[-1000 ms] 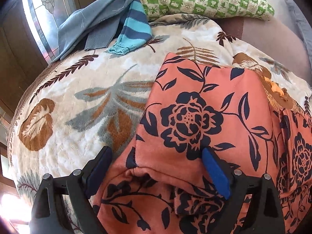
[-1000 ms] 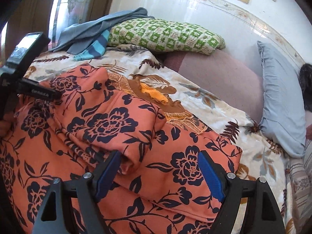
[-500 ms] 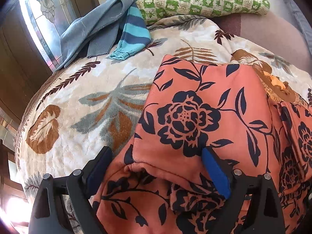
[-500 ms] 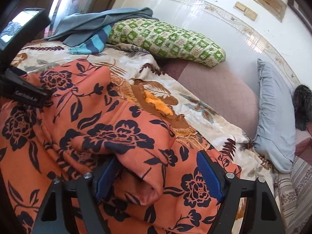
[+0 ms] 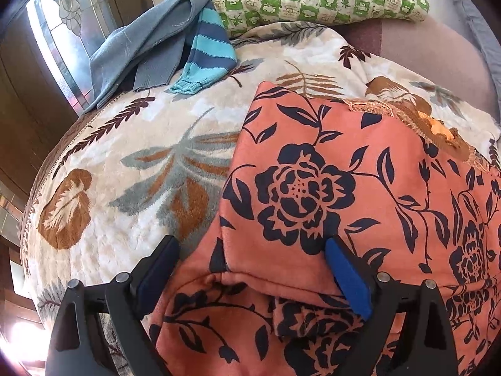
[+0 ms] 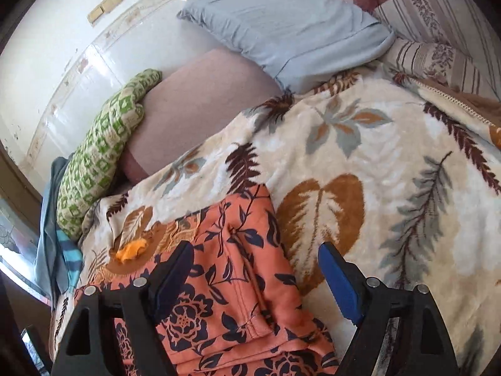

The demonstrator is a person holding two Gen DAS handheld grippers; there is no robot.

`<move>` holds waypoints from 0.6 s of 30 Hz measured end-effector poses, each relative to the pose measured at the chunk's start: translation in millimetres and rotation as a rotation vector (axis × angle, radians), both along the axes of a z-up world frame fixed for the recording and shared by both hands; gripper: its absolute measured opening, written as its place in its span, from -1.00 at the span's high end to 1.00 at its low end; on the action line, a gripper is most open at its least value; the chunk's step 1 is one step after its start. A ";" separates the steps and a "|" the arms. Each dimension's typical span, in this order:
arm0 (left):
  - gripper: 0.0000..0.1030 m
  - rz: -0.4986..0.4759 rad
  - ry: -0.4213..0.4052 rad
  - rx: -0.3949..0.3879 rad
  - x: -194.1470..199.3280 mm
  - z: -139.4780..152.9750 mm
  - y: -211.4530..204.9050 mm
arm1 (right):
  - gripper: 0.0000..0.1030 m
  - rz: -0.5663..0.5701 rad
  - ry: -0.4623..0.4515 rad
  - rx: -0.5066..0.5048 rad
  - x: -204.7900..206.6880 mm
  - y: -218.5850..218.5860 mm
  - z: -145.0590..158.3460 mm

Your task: Fold small clothes

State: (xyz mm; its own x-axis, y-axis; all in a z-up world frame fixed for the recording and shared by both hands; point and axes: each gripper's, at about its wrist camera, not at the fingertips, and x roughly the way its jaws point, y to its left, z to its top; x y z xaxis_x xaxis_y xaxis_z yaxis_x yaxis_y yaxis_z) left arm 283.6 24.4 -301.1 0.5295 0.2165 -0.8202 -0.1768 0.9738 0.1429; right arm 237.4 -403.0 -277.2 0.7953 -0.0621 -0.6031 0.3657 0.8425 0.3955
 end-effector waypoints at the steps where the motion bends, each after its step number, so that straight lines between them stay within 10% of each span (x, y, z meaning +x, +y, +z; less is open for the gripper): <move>1: -0.85 -0.005 -0.006 0.019 -0.6 0.5 -2.3 | -0.64 0.042 -0.013 -0.015 3.2 8.1 2.6; 6: -0.84 -0.042 -0.074 0.135 -9.4 8.3 -18.5 | -0.61 0.262 0.025 -0.007 30.9 57.5 -9.3; 10: -0.85 -0.052 -0.031 0.142 -4.9 0.5 -16.6 | -0.46 0.308 0.277 -0.060 51.0 75.0 -56.0; 18: -0.84 -0.043 -0.111 0.100 -16.2 17.7 -10.1 | -0.40 0.341 0.151 -0.237 36.2 111.0 -24.7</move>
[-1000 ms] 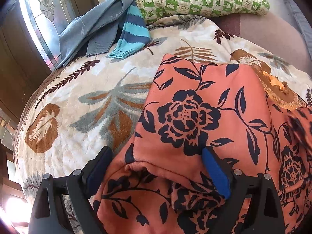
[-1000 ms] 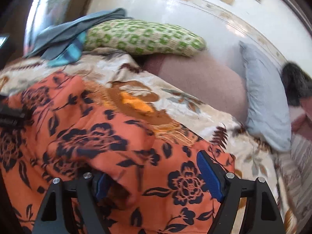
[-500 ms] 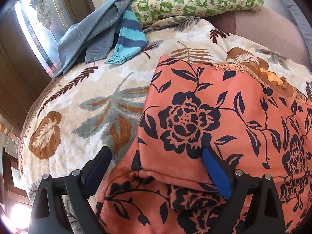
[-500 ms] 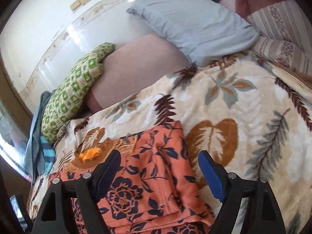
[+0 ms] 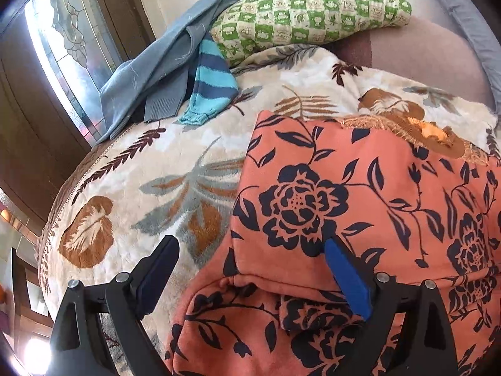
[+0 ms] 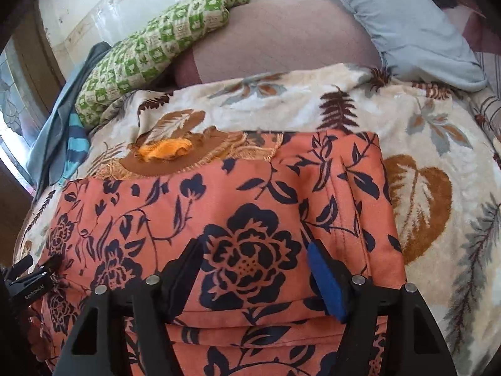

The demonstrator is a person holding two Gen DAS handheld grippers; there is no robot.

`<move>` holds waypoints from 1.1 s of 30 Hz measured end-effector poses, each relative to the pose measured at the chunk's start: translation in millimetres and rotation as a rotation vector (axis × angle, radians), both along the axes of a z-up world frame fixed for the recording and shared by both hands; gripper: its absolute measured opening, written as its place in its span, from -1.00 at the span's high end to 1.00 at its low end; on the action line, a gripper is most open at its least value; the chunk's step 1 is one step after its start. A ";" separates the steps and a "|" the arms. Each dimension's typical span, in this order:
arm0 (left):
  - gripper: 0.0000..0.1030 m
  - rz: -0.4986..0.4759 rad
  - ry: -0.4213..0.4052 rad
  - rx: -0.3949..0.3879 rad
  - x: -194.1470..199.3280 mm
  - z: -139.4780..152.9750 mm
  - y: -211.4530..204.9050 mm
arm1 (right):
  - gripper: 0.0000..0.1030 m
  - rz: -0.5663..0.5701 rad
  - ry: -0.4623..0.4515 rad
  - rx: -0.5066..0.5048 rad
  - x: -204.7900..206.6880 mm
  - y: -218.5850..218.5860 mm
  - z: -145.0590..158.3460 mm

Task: Fold small clothes
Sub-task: 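Grasp the blouse side edge with the left gripper and fold it inward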

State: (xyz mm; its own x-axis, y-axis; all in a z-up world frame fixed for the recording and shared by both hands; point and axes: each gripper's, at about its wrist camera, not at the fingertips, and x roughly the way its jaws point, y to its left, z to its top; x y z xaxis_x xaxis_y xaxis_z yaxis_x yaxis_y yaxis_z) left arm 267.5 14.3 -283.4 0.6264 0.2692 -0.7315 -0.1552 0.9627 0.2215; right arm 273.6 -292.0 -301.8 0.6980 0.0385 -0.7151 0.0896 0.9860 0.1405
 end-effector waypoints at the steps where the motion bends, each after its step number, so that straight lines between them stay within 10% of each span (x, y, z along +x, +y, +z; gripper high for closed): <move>1: -0.84 -0.008 -0.019 0.011 -1.5 2.6 -2.1 | -0.40 0.022 -0.034 -0.027 -0.9 7.4 7.1; 13: -0.85 -0.067 0.077 0.032 12.2 -17.0 -14.1 | -0.43 0.075 0.124 -0.021 75.9 9.6 -25.7; 22: -0.84 -0.067 -0.014 0.059 0.2 0.9 -16.7 | -0.43 0.190 -0.014 0.071 41.9 46.5 6.0; 26: -0.85 -0.027 0.038 0.081 2.2 -8.9 -4.4 | -0.43 0.317 0.088 -0.015 26.8 100.1 -16.7; 33: -0.86 -0.011 0.067 -0.044 -4.8 -14.2 17.8 | -0.43 0.261 0.067 -0.030 -15.1 94.9 -12.8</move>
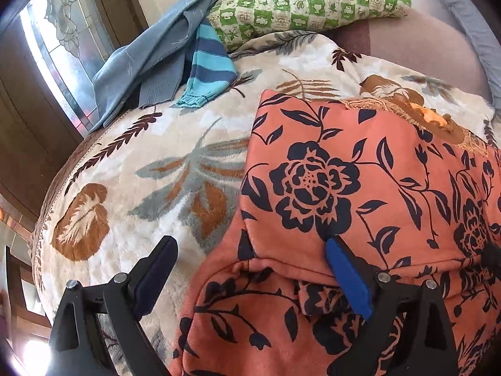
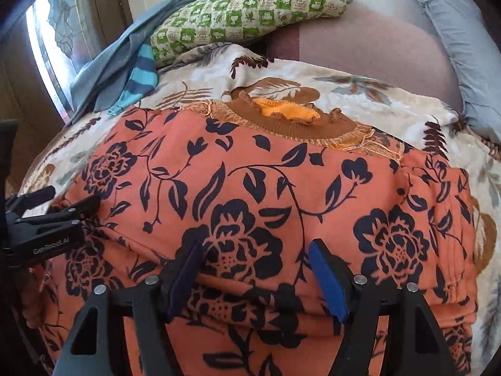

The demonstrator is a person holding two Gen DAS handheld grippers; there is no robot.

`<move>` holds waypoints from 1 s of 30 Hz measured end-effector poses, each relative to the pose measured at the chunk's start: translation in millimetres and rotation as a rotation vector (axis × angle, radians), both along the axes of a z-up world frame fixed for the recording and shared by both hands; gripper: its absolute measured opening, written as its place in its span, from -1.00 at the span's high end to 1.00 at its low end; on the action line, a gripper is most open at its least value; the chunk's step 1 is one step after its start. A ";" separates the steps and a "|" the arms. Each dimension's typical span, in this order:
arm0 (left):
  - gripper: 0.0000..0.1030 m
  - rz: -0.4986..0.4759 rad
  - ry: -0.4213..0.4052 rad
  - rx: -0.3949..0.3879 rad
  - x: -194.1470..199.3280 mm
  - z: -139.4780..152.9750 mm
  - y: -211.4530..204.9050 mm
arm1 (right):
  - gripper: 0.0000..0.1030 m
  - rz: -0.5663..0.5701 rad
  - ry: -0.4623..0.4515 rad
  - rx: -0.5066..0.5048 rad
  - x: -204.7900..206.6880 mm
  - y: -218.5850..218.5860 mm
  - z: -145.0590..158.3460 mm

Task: Fold small clothes
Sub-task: 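Grasp the blouse side edge with the left gripper and fold it inward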

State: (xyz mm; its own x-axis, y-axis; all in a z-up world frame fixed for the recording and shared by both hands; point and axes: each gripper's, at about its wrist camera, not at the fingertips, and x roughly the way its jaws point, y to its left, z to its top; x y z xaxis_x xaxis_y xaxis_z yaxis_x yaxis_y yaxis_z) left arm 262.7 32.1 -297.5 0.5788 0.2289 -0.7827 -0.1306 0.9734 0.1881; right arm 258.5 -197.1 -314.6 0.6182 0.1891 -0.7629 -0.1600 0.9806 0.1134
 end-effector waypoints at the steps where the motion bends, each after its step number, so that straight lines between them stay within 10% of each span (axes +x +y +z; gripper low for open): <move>1: -0.86 0.004 -0.010 -0.014 -3.5 2.6 2.5 | -0.43 -0.027 -0.013 0.010 -11.1 -8.4 3.2; 7: -0.86 -0.013 -0.021 -0.047 -28.7 6.9 16.8 | -0.43 -0.188 0.127 -0.036 -45.8 -66.2 -26.0; 21: -0.86 0.044 -0.130 -0.102 -115.0 30.6 74.1 | -0.43 -0.207 0.098 -0.018 -141.5 -92.1 37.0; 30: -0.86 0.010 -0.055 -0.163 -177.6 -2.4 86.2 | -0.44 -0.188 0.261 -0.036 -165.7 -86.7 -18.4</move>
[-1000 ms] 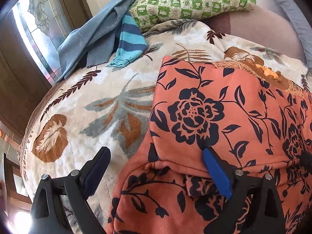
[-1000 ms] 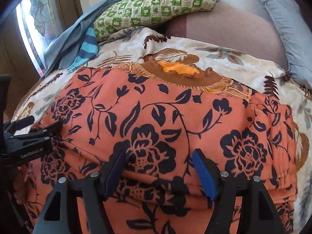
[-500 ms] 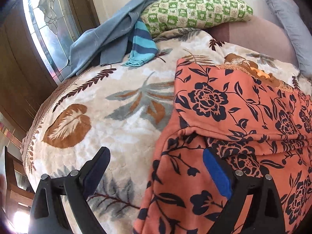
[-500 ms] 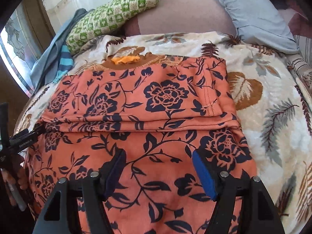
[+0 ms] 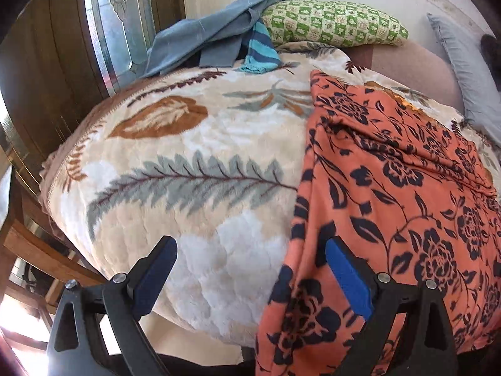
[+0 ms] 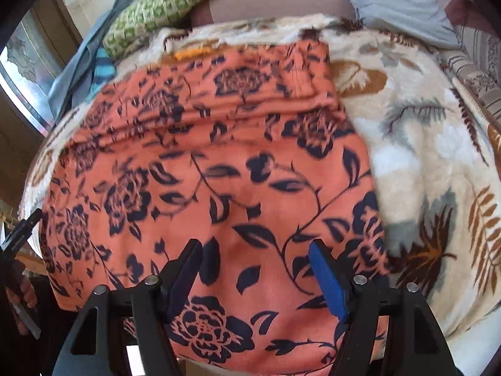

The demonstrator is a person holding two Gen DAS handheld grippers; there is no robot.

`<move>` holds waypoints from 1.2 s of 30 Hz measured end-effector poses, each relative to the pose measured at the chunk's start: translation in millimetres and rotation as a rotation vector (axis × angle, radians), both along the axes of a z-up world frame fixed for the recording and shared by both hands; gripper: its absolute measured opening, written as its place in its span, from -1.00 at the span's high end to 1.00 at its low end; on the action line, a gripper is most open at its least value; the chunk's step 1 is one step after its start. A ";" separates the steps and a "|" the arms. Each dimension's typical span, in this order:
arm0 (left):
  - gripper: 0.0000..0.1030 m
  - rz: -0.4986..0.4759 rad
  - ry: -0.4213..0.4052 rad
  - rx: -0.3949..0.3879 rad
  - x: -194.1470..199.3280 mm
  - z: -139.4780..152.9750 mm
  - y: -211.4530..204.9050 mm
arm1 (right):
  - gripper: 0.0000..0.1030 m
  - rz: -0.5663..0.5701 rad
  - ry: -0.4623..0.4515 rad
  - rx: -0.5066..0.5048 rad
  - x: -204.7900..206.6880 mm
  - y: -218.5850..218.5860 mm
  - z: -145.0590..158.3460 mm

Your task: Fold small clothes

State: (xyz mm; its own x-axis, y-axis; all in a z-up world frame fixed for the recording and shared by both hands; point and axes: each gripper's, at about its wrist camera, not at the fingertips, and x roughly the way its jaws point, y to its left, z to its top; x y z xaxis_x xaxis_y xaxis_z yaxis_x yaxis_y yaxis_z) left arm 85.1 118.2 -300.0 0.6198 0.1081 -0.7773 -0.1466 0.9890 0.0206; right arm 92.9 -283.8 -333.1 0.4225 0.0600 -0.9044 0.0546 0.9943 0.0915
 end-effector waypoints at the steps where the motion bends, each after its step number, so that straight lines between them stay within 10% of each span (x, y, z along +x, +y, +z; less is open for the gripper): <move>1: -0.86 -0.011 0.013 -0.003 -1.4 -2.2 -2.8 | -0.45 0.022 -0.031 -0.028 -4.3 4.2 2.4; 10: -0.84 -0.167 0.134 -0.029 -16.9 -12.3 -13.6 | -0.47 -0.095 -0.071 0.141 -35.0 -72.9 45.8; 22: -0.83 -0.126 0.344 -0.159 -51.9 -46.5 -2.9 | -0.47 -0.198 0.142 0.512 -86.2 -107.5 -8.6; 27: 0.05 -0.118 0.385 -0.191 -50.9 -57.5 0.0 | -0.46 -0.188 0.238 0.466 -82.1 -78.9 -35.6; 29: 0.21 -0.115 0.409 -0.221 -51.7 -64.0 2.0 | 0.18 -0.184 0.240 0.428 -80.8 -71.2 -40.0; 36: 0.12 -0.105 0.437 -0.326 -51.9 -69.7 17.2 | 0.76 -0.160 0.174 0.399 -90.5 -68.6 -22.8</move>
